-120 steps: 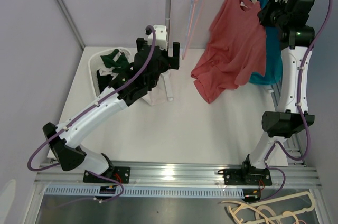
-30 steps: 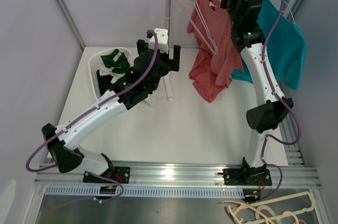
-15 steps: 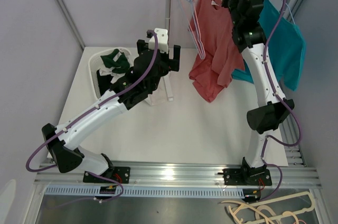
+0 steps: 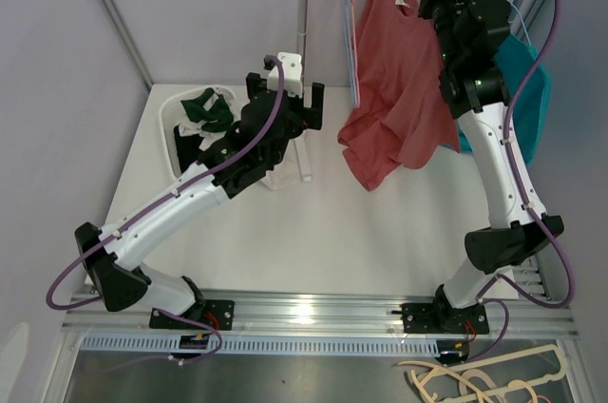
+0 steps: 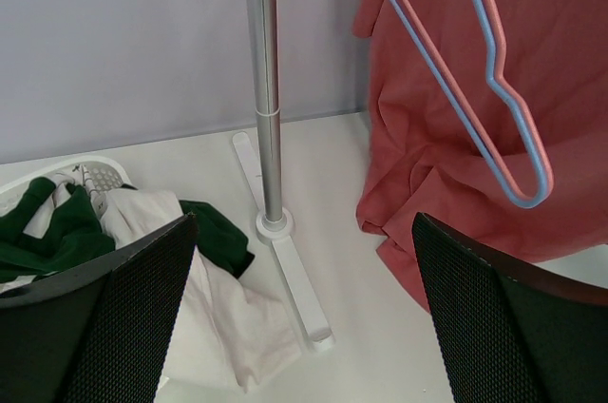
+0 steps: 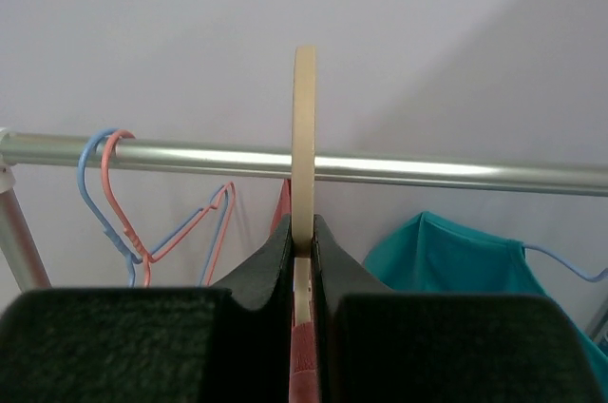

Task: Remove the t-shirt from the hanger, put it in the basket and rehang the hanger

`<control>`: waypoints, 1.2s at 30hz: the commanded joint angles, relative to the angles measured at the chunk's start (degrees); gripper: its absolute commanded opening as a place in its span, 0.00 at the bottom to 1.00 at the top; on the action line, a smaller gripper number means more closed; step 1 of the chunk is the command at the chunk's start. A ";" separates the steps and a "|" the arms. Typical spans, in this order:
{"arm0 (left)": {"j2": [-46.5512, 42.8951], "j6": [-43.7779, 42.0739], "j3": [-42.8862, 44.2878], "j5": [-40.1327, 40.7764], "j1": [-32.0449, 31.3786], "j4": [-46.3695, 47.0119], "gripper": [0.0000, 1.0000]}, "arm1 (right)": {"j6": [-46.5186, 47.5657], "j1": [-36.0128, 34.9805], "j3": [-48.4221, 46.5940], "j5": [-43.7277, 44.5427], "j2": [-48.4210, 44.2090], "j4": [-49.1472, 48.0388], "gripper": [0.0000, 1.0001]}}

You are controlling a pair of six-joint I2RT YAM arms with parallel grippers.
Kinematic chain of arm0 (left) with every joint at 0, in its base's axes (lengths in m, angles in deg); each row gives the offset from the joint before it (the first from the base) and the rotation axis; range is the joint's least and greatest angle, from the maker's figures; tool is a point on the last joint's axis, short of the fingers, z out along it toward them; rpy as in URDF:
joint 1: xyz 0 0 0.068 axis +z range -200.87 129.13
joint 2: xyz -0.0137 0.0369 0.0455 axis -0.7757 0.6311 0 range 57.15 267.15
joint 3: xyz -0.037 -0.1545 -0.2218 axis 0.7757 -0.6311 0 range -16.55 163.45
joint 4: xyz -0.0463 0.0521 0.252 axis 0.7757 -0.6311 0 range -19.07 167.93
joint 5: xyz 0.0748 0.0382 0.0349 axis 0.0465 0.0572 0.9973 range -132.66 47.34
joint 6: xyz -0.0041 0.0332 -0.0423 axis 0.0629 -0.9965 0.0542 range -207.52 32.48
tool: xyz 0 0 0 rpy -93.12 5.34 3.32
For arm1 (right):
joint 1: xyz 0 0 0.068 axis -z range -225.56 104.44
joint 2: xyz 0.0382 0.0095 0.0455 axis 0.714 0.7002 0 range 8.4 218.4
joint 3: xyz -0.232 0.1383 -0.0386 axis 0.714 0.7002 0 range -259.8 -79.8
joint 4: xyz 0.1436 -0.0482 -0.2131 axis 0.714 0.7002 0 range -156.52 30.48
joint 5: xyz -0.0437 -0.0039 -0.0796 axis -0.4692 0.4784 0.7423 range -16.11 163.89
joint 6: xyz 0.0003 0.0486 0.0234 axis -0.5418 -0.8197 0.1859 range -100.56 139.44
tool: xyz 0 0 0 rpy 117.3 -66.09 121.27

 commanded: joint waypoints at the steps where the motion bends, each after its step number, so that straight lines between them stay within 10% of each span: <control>1: -2.31 0.17 -0.11 1.51 -0.36 0.87 0.99 | 0.95 -0.28 -3.68 0.65 -0.59 -4.01 0.00; 8: -4.41 0.26 -3.43 -5.75 -1.15 2.96 1.00 | -3.70 -1.85 0.86 2.40 -5.67 1.90 0.00; 18: -17.50 -13.18 -20.74 -16.50 -14.68 28.68 1.00 | -2.83 -18.55 13.54 34.12 -14.38 -4.53 0.00; 36: -14.44 -27.68 -36.41 -4.75 -37.19 55.87 1.00 | -3.27 -24.79 0.44 43.10 -6.91 5.33 0.00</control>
